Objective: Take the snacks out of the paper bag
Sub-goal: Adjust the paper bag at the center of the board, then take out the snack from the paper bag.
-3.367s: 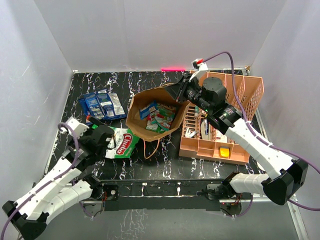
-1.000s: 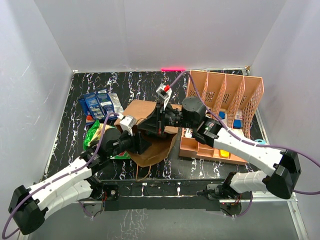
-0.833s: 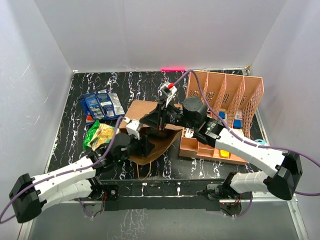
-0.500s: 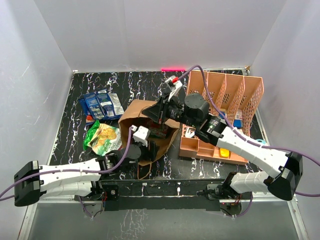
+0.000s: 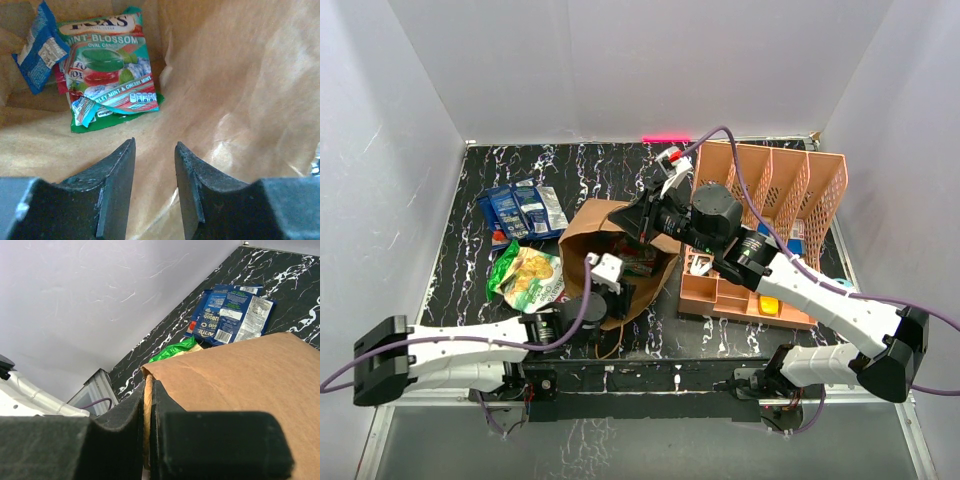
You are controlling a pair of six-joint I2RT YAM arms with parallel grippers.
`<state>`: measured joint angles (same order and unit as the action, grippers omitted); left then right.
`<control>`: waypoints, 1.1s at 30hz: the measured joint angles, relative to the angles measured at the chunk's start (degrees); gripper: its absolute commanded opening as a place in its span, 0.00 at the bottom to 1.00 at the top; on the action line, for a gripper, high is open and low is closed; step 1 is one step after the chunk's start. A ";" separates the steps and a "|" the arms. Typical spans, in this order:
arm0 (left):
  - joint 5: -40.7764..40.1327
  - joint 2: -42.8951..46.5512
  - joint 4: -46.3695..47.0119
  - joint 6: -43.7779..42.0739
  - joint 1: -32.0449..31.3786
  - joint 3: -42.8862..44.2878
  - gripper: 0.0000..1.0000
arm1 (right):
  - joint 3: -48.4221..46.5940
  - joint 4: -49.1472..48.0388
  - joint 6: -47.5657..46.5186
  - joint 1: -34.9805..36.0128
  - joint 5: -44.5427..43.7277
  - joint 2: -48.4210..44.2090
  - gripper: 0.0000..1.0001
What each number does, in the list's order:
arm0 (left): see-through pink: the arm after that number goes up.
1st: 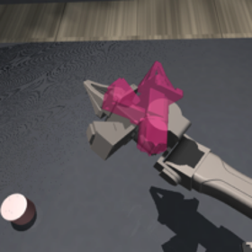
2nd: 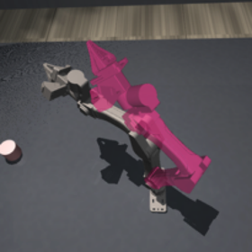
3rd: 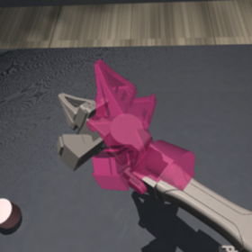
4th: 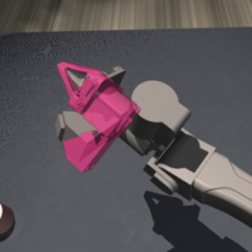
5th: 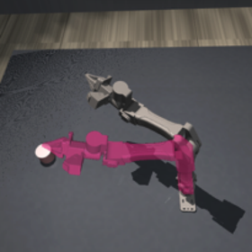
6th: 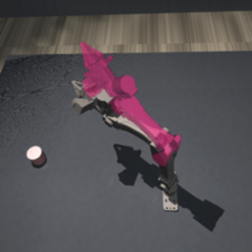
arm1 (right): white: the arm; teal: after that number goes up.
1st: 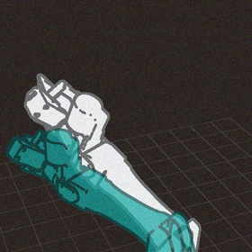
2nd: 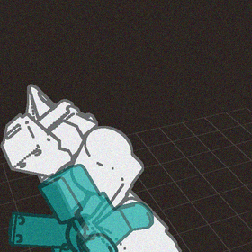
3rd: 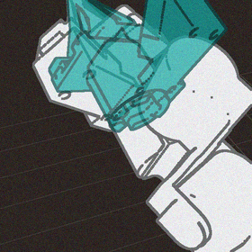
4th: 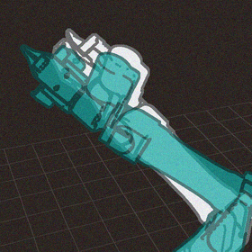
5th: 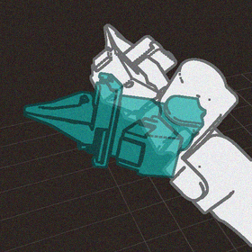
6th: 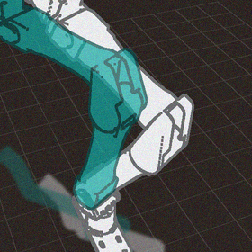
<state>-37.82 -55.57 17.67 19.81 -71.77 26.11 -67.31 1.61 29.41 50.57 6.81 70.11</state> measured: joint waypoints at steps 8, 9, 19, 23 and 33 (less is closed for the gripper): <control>-2.54 -12.83 10.23 -7.43 0.57 -1.88 0.39 | -1.09 1.20 -0.90 0.00 -0.15 0.00 0.07; -2.62 -13.94 10.58 -7.41 1.09 -1.51 0.41 | -1.18 1.22 -0.92 0.00 -0.26 0.00 0.07; -5.09 -24.28 10.78 -5.16 8.20 5.35 0.85 | -1.20 1.42 -1.03 0.00 -0.68 0.00 0.07; -6.34 -29.20 7.56 -1.51 11.43 11.15 0.86 | -1.20 1.42 -1.03 0.00 -0.68 0.00 0.07; -6.62 -37.35 6.10 1.29 13.40 17.03 0.79 | -1.20 1.42 -1.03 -0.04 -1.01 0.00 0.07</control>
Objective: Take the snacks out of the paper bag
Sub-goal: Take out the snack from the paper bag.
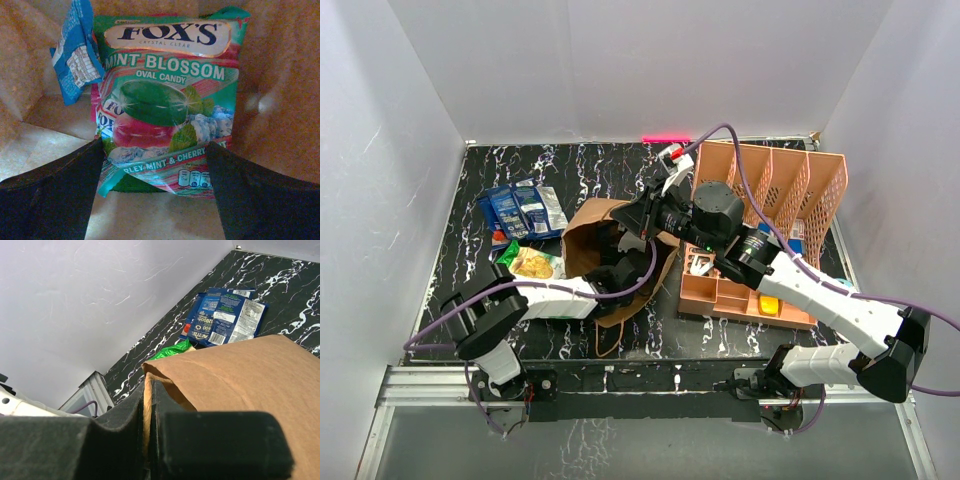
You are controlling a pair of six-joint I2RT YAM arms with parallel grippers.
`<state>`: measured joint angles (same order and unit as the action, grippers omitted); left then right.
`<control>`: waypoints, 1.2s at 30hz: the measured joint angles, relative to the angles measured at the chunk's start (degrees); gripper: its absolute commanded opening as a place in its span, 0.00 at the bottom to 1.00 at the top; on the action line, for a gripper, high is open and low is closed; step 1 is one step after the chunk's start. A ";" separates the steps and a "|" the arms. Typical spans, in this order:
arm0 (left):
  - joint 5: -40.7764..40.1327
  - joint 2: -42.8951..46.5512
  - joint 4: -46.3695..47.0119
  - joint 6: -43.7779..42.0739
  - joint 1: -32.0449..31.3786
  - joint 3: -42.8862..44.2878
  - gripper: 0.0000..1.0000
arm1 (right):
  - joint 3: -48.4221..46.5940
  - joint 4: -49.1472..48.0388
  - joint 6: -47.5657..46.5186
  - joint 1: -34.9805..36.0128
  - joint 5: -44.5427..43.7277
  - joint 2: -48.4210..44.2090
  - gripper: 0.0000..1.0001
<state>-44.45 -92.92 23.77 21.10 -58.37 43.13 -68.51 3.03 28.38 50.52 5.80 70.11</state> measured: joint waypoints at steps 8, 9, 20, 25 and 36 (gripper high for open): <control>-0.59 -2.56 0.22 -0.11 1.73 0.26 0.51 | 0.00 0.00 0.00 0.00 -0.11 -0.02 0.07; -0.50 -2.54 0.24 -0.39 1.90 0.28 0.45 | 0.00 0.00 0.00 -0.02 -0.20 -0.04 0.07; 6.60 6.10 -3.54 -3.21 2.54 0.26 0.00 | 0.00 0.00 -0.04 0.00 -1.86 -1.03 0.08; 8.57 8.66 -5.38 -3.13 2.54 0.24 0.00 | 0.00 0.00 -0.04 0.00 -2.54 -1.22 0.07; 9.64 10.84 -12.04 3.04 2.54 -0.83 0.67 | 0.00 0.07 -0.04 0.00 -2.89 -1.40 0.07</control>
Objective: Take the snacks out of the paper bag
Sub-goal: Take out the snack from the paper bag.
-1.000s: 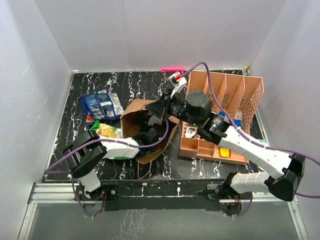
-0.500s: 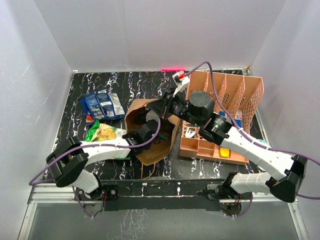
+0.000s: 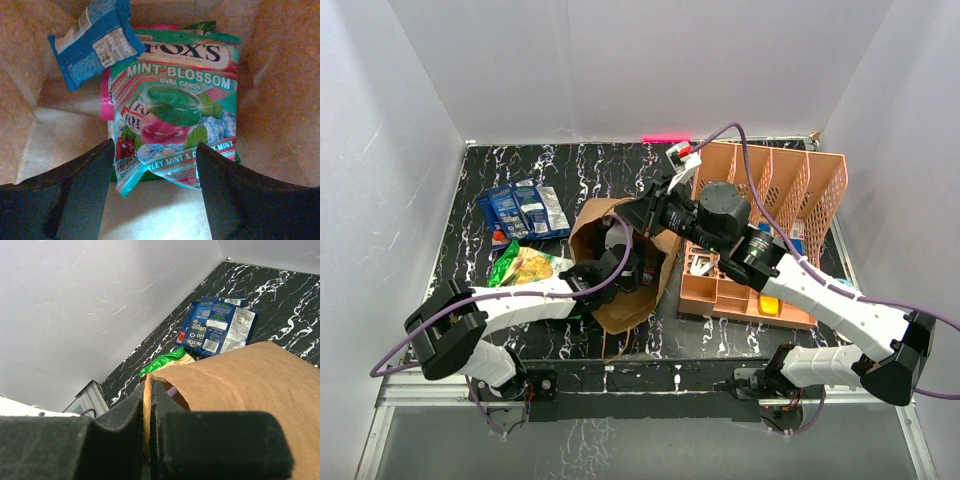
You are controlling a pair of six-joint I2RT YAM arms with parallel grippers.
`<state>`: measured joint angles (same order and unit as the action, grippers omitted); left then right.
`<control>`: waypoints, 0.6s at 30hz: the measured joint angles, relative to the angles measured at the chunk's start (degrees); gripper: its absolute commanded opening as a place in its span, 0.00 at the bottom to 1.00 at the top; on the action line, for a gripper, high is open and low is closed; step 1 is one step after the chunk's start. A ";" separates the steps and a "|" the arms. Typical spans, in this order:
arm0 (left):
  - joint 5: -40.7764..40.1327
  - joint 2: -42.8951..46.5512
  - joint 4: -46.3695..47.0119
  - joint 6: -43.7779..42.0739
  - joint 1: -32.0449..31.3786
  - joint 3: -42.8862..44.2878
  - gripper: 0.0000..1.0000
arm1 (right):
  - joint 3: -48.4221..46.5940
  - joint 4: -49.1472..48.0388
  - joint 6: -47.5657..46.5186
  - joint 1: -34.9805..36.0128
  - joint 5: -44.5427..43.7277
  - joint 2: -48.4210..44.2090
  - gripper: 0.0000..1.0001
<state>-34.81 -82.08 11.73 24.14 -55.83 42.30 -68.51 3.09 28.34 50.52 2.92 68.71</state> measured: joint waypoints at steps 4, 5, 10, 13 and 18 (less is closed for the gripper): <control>-1.31 -1.53 -4.20 3.65 0.04 1.46 0.73 | 0.00 0.00 0.00 0.00 0.04 0.00 0.07; -1.60 -2.27 -4.92 4.15 0.13 2.05 0.74 | 0.00 0.00 0.00 0.00 0.02 0.00 0.07; -2.16 -7.43 -6.27 6.29 0.66 4.48 0.74 | 0.00 0.00 0.02 0.00 0.02 0.00 0.07; -2.03 -9.40 -6.16 7.02 0.96 5.44 0.63 | 0.00 0.00 0.02 -0.02 0.02 0.00 0.07; -0.76 -9.99 -5.62 6.97 1.46 5.77 0.25 | 0.00 0.02 0.00 -0.02 0.00 0.00 0.07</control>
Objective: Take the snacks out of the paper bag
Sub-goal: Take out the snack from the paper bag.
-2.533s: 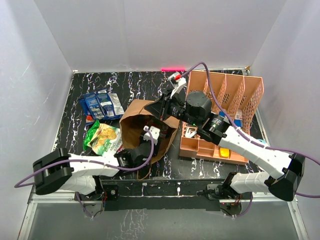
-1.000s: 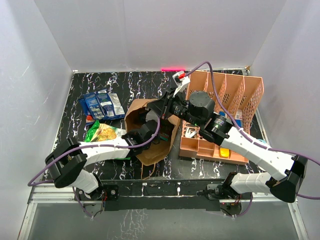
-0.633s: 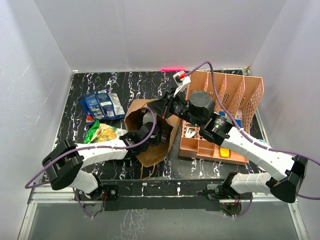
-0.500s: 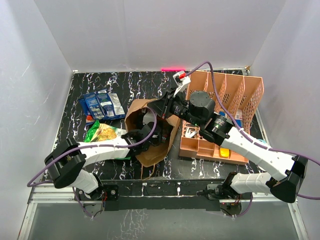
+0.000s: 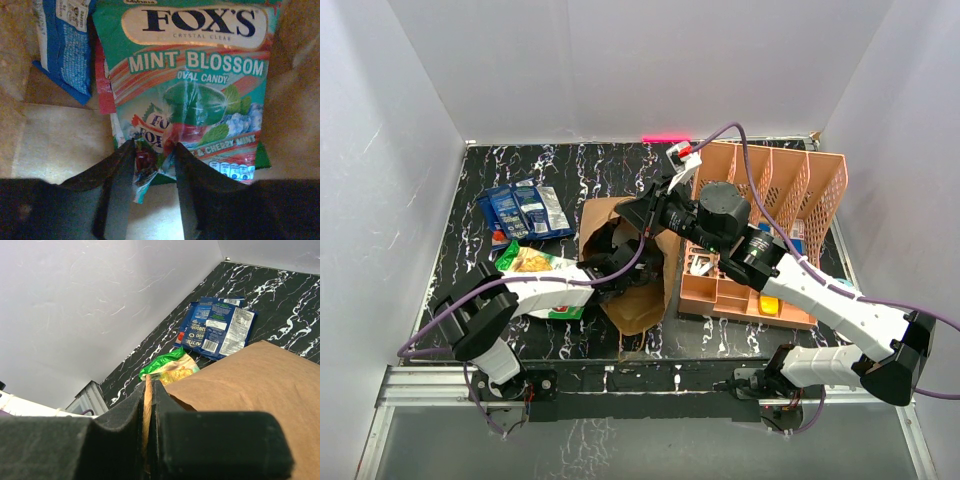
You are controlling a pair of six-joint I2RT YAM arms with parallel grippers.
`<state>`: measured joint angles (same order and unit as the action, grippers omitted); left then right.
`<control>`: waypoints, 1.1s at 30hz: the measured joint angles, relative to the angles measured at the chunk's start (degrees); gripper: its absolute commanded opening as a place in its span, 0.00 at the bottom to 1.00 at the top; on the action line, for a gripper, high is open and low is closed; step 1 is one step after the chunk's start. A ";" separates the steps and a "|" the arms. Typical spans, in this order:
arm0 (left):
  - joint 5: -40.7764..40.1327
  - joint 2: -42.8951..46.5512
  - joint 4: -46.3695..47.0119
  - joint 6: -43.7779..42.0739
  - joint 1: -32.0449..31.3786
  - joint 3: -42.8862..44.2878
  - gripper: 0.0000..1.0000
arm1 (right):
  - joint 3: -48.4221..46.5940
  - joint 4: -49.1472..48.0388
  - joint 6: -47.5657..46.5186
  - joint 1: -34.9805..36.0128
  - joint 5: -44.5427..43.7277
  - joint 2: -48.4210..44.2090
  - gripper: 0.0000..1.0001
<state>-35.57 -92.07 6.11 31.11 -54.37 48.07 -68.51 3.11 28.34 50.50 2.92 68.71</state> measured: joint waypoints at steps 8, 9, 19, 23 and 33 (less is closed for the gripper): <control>2.73 0.09 0.74 -1.75 0.68 -0.07 0.00 | 0.00 0.02 -0.02 0.00 -0.17 0.00 0.08; 3.08 0.24 0.70 -2.01 0.68 -0.07 0.00 | 0.00 0.02 -0.04 0.00 -0.20 0.00 0.08; 8.11 10.32 -3.02 -4.24 0.66 -1.66 0.00 | 0.00 0.17 -1.53 0.02 -2.36 0.00 0.08; 11.37 19.69 -4.22 -6.05 0.57 -4.28 0.00 | -1.38 1.66 -2.62 0.02 -4.55 0.63 0.08; 17.59 36.20 -12.83 -11.58 -0.07 -4.33 0.00 | -7.85 6.25 -5.01 -0.17 -16.83 5.97 0.08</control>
<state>-17.98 -55.88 -6.72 19.53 -54.43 43.75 -76.36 9.37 23.33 50.33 -13.91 74.67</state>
